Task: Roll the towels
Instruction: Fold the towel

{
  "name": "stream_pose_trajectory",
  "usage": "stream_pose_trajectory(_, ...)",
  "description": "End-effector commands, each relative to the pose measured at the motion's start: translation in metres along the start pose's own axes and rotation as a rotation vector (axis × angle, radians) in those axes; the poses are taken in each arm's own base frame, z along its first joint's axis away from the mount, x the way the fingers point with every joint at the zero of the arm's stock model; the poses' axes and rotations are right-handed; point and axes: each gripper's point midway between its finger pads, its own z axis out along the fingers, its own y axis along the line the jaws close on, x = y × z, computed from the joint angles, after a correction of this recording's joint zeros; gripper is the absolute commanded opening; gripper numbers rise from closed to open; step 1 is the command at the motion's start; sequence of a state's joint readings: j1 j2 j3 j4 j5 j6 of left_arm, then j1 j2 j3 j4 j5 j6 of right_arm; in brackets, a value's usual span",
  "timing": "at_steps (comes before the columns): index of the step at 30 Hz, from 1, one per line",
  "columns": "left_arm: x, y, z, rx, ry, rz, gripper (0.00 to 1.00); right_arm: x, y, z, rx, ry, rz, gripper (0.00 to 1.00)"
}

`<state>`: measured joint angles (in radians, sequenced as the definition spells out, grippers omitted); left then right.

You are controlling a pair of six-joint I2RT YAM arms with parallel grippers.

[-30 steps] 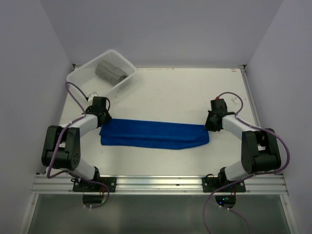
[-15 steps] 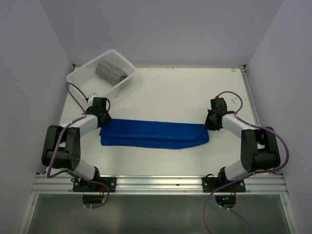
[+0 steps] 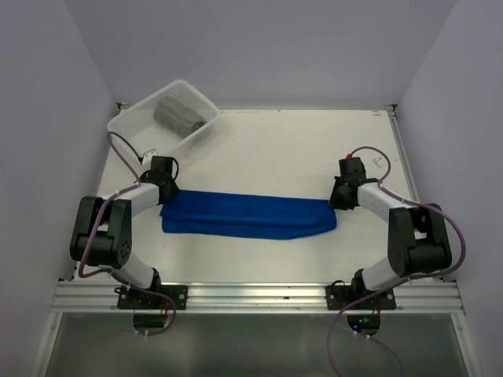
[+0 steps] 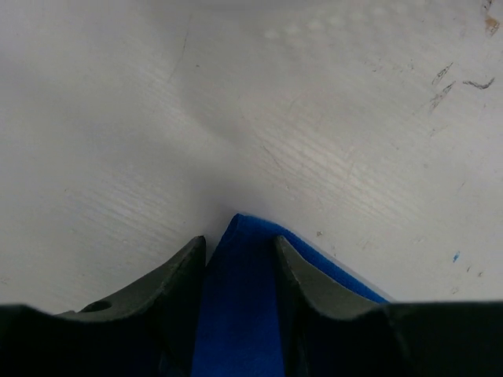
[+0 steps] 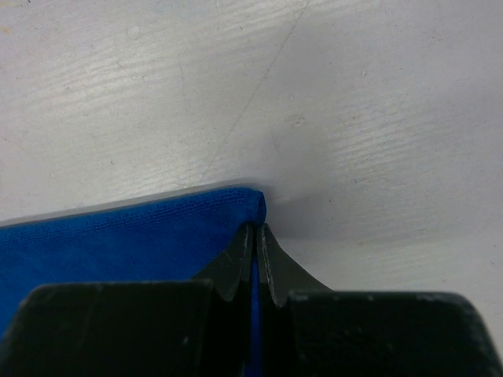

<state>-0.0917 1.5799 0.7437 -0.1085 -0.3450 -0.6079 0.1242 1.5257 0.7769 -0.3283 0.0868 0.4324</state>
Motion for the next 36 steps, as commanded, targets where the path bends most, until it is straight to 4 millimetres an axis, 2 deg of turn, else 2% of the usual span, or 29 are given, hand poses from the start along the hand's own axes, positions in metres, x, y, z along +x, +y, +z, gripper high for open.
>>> stream_pose_trajectory(1,0.008,0.003,0.012,-0.016,0.025,0.009,0.41,0.009,-0.004,0.007,0.024,0.041,-0.022,0.0)
stream_pose_trajectory(3,0.011,0.004,0.013,-0.02,0.033,0.012,0.38,0.009,-0.004,0.008,0.025,0.04,-0.024,0.0)
stream_pose_trajectory(6,0.015,0.007,0.015,-0.032,0.042,0.019,0.2,0.008,-0.004,0.007,0.024,0.039,-0.022,0.0)
stream_pose_trajectory(7,0.016,0.007,0.015,-0.032,0.046,0.02,0.1,0.007,-0.003,0.007,0.023,0.036,-0.023,0.0)
stream_pose_trajectory(9,0.016,0.006,0.015,-0.031,0.048,0.019,0.0,0.006,-0.002,0.006,0.02,0.036,-0.021,0.0)
stream_pose_trajectory(14,0.01,0.003,0.011,-0.013,0.032,0.005,0.0,0.0,0.001,0.001,0.005,0.019,-0.015,0.0)
stream_pose_trajectory(18,-0.007,-0.003,-0.002,0.018,-0.01,-0.021,0.0,-0.012,0.004,-0.009,-0.003,-0.033,-0.013,0.0)
stream_pose_trajectory(22,-0.03,-0.002,-0.021,0.015,-0.085,-0.063,0.0,-0.034,0.003,-0.031,0.003,-0.131,0.001,0.0)
stream_pose_trajectory(36,-0.076,0.004,-0.072,0.055,-0.257,-0.157,0.0,-0.068,0.001,-0.091,-0.048,-0.38,0.048,0.0)
